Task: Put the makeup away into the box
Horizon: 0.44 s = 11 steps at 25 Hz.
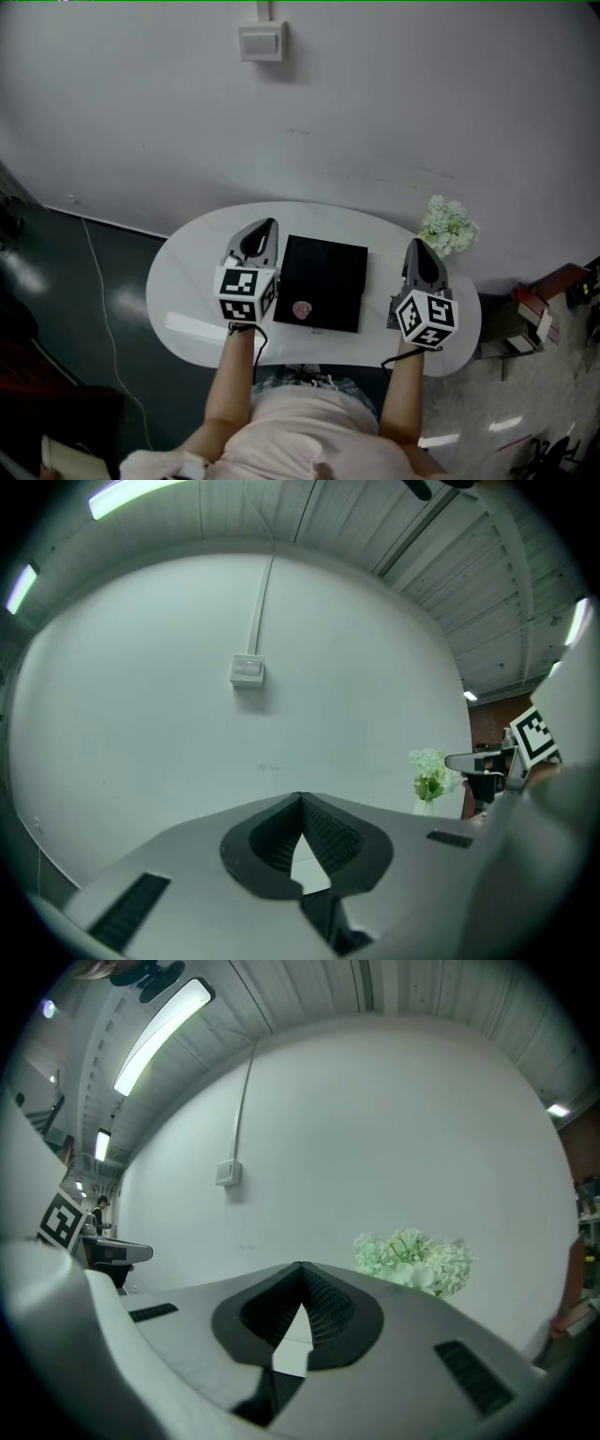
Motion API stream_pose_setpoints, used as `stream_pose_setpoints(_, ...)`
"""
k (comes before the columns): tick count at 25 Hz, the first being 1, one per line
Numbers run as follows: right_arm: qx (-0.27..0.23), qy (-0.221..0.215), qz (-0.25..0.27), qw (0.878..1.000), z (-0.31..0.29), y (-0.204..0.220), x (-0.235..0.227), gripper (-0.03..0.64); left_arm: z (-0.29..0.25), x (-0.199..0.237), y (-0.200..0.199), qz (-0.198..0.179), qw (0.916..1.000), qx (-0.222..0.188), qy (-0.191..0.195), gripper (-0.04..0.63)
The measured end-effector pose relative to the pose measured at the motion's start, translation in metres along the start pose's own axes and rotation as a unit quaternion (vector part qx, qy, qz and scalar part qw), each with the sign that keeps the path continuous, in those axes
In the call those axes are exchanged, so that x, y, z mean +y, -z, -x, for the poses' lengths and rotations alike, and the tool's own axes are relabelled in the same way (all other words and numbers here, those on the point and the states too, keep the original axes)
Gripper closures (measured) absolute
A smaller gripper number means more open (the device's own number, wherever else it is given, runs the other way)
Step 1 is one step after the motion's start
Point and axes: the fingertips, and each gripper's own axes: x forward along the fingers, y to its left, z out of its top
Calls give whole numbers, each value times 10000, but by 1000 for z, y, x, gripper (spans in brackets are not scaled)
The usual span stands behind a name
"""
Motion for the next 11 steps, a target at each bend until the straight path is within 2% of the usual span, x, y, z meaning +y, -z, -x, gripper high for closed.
stream_pose_setpoints(11, 49, 44, 35, 10000, -2, 1, -3, 601, -3, -1, 2, 9, 10000, 40, 54, 571)
